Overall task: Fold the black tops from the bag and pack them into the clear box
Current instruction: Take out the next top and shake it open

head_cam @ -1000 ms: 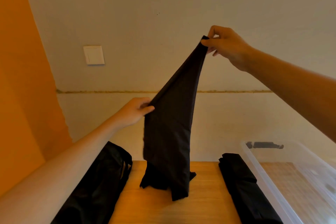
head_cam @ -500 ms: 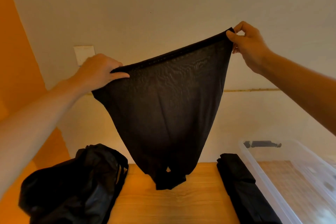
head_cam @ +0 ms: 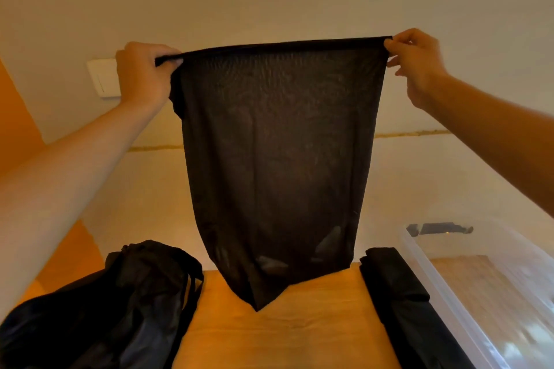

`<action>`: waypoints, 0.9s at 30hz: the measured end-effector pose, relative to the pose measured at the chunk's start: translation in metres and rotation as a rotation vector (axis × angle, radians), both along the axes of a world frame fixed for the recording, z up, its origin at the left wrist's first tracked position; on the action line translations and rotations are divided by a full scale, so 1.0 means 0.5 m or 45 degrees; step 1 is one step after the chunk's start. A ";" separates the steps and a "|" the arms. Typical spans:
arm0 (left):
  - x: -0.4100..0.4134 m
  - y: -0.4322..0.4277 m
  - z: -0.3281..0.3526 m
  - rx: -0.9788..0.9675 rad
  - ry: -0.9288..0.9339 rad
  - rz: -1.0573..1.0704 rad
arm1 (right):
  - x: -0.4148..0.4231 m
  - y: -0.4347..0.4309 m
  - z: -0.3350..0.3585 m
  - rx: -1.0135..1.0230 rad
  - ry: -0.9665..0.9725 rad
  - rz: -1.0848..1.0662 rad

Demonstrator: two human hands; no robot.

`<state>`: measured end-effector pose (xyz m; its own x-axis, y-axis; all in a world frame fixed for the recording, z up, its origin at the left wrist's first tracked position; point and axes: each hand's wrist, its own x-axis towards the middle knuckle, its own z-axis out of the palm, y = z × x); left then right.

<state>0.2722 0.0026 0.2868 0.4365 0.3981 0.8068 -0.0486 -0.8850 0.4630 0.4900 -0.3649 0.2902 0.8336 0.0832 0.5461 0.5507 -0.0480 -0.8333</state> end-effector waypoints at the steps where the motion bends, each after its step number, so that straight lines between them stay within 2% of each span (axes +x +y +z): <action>1: 0.014 0.007 0.008 0.010 0.002 0.011 | 0.010 0.004 0.004 0.016 0.016 -0.027; 4: 0.056 0.022 0.046 -0.022 0.043 -0.059 | 0.044 0.016 0.021 0.078 0.075 -0.071; 8: 0.090 0.038 0.092 -0.307 0.025 -0.365 | 0.073 0.026 0.047 0.173 0.126 -0.112; 12: 0.074 0.059 0.085 -0.614 0.026 -0.758 | 0.061 0.020 0.054 0.323 0.142 0.027; 15: 0.042 0.055 0.064 -0.746 -0.051 -0.912 | 0.029 0.006 0.050 0.343 0.120 0.102; 22: -0.136 0.006 -0.038 -0.750 -0.025 -0.951 | -0.168 -0.086 -0.010 0.150 -0.103 0.209; 27: -0.334 -0.084 -0.212 -0.574 0.286 -0.908 | -0.359 -0.204 -0.172 -0.081 -0.195 0.328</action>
<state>0.1053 -0.0394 0.1806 0.8329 0.2298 0.5035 -0.3869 -0.4087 0.8266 0.3105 -0.4669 0.2042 0.6892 0.3191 0.6505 0.6703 0.0600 -0.7397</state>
